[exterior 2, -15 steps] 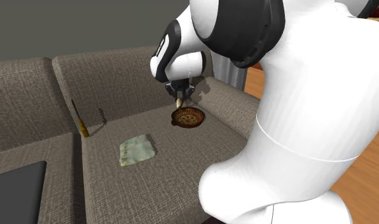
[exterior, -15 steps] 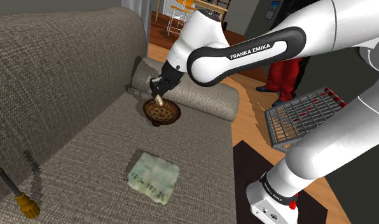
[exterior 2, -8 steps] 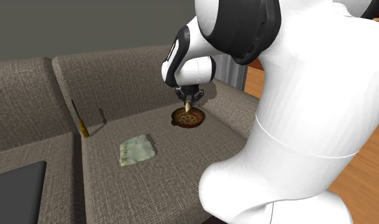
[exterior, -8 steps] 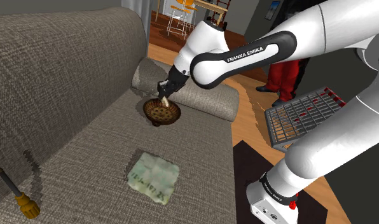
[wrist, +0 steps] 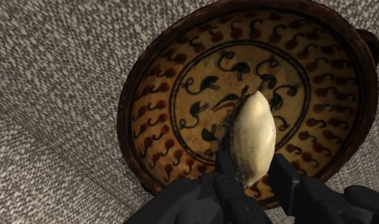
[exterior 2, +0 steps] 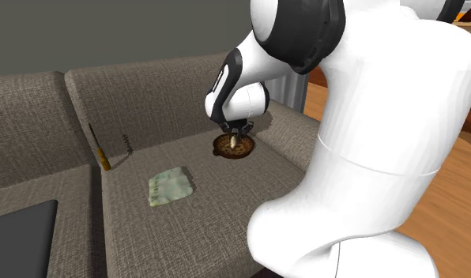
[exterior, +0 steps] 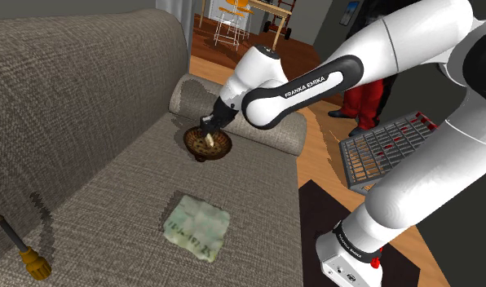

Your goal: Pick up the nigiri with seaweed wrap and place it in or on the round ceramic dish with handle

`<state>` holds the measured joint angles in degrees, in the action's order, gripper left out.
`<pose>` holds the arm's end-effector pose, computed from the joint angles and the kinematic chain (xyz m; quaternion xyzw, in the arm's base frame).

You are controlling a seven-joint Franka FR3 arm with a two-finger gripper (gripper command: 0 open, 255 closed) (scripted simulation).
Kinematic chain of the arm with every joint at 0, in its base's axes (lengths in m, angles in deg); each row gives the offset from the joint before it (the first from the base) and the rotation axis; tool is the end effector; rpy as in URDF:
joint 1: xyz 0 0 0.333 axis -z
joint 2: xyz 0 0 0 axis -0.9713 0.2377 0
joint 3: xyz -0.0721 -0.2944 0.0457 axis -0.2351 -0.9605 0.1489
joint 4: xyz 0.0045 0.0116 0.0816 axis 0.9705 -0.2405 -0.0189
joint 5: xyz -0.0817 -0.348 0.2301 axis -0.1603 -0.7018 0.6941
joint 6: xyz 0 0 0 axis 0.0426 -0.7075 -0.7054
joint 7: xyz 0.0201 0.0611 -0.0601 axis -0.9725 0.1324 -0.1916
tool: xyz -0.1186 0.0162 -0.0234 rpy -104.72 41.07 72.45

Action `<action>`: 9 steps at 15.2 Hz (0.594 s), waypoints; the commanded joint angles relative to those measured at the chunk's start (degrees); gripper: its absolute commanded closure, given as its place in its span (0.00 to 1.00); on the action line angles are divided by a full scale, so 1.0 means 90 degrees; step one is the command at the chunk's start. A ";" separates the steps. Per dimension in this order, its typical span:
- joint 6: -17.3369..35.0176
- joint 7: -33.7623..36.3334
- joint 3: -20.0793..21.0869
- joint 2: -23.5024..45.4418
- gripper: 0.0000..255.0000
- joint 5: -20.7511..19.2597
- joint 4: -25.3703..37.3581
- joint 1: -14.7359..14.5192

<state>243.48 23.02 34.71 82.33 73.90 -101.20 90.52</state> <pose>0.5226 0.1855 0.3033 -0.9845 -0.0079 -0.1678 0.0506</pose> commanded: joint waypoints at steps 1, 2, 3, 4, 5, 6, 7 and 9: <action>0.0098 0.0092 -0.0008 0.0084 1.00 -0.0124 -0.0026 -0.0001; 0.0098 0.0091 -0.0009 0.0084 1.00 -0.0122 -0.0027 -0.0002; 0.0098 0.0091 -0.0009 0.0084 1.00 -0.0123 -0.0027 -0.0003; 0.0098 0.0092 -0.0009 0.0084 1.00 -0.0124 -0.0027 -0.0003; 0.0098 0.0092 -0.0009 0.0084 1.00 -0.0124 -0.0026 -0.0003; 0.0098 0.0092 -0.0009 0.0084 1.00 -0.0124 -0.0026 -0.0003; 0.0098 0.0092 -0.0009 0.0084 1.00 -0.0124 -0.0026 -0.0003; 0.0097 0.0091 -0.0009 0.0083 0.00 -0.0122 -0.0026 -0.0003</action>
<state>244.35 23.84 34.63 83.08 72.79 -101.43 90.50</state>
